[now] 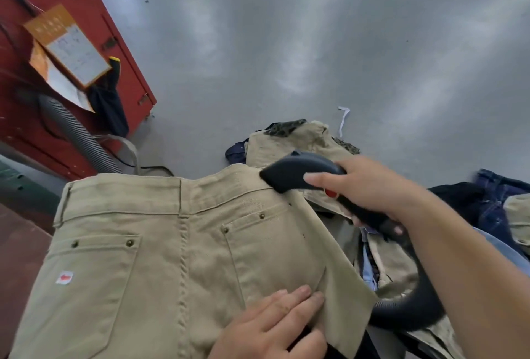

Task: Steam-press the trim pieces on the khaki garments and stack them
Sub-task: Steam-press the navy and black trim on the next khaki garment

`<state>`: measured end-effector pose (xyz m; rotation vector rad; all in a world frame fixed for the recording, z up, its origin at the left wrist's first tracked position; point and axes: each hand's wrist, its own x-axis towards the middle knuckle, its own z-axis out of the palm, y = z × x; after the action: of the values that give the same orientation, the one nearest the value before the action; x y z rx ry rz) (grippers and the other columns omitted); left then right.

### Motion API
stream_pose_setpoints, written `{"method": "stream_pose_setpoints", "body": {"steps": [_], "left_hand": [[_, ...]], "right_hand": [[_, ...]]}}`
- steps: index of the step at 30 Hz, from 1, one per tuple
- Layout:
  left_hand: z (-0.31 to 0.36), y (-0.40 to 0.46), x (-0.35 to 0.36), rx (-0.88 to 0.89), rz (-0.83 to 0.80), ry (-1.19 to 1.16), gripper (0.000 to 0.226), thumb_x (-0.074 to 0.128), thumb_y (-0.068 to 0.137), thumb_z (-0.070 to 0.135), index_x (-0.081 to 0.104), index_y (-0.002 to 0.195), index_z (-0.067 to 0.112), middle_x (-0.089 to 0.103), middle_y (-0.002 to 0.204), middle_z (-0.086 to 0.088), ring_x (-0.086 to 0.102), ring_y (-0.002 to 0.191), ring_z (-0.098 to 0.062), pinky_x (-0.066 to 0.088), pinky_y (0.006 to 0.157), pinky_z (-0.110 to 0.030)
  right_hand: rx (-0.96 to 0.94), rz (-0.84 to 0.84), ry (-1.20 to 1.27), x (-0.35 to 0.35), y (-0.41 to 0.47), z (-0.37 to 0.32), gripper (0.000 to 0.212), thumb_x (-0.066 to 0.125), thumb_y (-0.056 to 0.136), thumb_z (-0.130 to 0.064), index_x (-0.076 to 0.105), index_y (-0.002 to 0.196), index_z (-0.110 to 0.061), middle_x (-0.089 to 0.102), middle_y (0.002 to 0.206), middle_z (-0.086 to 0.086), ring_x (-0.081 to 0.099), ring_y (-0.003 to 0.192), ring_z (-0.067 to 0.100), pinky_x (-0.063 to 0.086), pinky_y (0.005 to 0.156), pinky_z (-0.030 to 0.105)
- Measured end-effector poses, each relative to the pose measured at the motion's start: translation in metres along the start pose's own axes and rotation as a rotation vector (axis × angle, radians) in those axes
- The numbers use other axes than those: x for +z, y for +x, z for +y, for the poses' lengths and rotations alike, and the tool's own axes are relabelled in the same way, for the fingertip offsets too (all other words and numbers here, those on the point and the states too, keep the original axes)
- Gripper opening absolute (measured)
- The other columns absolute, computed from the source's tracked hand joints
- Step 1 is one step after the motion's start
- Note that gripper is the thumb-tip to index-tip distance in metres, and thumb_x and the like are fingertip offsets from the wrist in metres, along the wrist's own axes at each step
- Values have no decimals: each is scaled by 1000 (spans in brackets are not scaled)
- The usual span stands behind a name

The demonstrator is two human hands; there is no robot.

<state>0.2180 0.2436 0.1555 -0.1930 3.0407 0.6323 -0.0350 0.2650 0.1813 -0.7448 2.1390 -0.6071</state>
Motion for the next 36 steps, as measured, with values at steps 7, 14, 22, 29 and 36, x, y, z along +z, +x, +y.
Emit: {"method": "stream_pose_setpoints", "body": {"steps": [7, 14, 22, 29, 36], "left_hand": [[0, -3, 1, 21, -4, 37, 58, 11, 104, 19, 64, 94, 38, 60, 122, 23, 54, 115, 5, 42, 97, -13], [1, -5, -2, 55, 56, 81, 65, 15, 103, 19, 71, 79, 41, 62, 119, 22, 57, 112, 3, 48, 92, -17], [0, -4, -1, 58, 52, -14, 56, 23, 103, 20, 73, 82, 37, 61, 122, 20, 57, 111, 4, 45, 90, -13], [0, -18, -7, 0, -141, 114, 50, 13, 104, 35, 57, 120, 50, 49, 130, 32, 47, 119, 11, 34, 100, -9], [-4, -5, -2, 41, 113, 18, 54, 25, 103, 22, 72, 79, 36, 62, 122, 18, 57, 113, 2, 45, 88, -15]], "right_hand": [[6, 46, -39, -3, 44, -24, 48, 65, 86, -58, 59, 80, -11, 60, 53, 4, 57, 40, 22, 55, 48, 37], [-46, 32, 28, -36, -70, 17, 41, 65, 67, -70, 63, 70, -29, 61, 48, 5, 56, 35, 20, 46, 38, 27], [94, -133, 37, -18, -72, 27, 59, 67, 71, -65, 56, 79, -8, 57, 50, 5, 51, 38, 22, 45, 43, 29], [80, -204, 49, -21, 7, -12, 50, 71, 82, -56, 60, 94, -8, 59, 56, 10, 56, 44, 25, 52, 48, 33], [65, -317, 13, -33, 41, -16, 56, 71, 80, -61, 65, 88, -5, 58, 59, 12, 55, 43, 23, 49, 46, 28]]}}
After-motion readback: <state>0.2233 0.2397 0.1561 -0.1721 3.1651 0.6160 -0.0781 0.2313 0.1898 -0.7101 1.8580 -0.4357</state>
